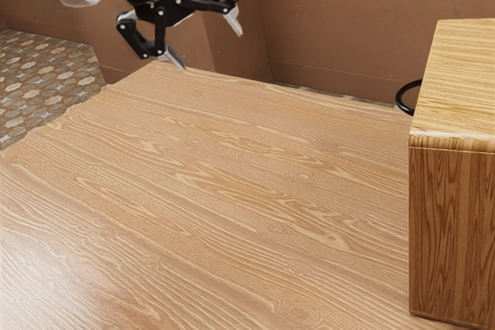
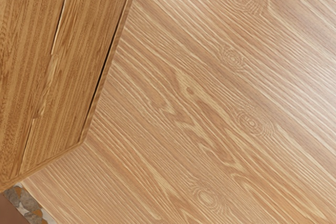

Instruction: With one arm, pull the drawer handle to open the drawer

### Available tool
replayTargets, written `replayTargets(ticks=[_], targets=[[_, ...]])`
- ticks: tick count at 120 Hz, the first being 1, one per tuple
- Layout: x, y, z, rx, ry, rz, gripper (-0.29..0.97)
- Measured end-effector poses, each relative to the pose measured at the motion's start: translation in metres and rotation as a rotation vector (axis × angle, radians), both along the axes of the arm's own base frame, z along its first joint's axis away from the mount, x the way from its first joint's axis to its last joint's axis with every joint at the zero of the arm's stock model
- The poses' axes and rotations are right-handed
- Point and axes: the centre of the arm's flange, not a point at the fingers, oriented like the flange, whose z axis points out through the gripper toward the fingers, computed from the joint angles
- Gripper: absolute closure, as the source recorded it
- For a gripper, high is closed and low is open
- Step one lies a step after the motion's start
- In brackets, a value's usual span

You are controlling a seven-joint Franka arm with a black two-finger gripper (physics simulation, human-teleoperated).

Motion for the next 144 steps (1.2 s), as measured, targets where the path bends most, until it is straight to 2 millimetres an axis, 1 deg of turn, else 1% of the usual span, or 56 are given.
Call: replayTargets(ticks=[12, 18, 24, 33, 48, 71, 81, 91, 101, 112, 125, 144], targets=[[-0.001, -0.024, 0.001, 0.015, -0.019, -0.09, 0.0], [-0.001, -0.03, 0.001, 0.023, -0.026, -0.121, 0.0], [0.0, -0.032, 0.001, 0.028, -0.031, -0.14, 0.0], [0.001, -0.029, 0.0, 0.034, -0.034, -0.142, 0.0], [0.015, -0.018, -0.01, 0.04, -0.02, -0.129, 0.0], [0.028, -0.001, -0.014, 0.04, -0.04, -0.106, 0.0], [0.029, 0.0, -0.013, 0.041, -0.053, -0.106, 0.0], [0.029, -0.004, -0.011, 0.04, -0.062, -0.113, 0.0], [0.028, -0.013, -0.01, 0.039, -0.07, -0.129, 0.0], [0.027, -0.029, -0.009, 0.037, -0.078, -0.156, 0.0], [0.024, -0.054, -0.01, 0.034, -0.085, -0.2, 0.0], [0.023, -0.094, -0.015, 0.029, -0.088, -0.269, 0.0]])
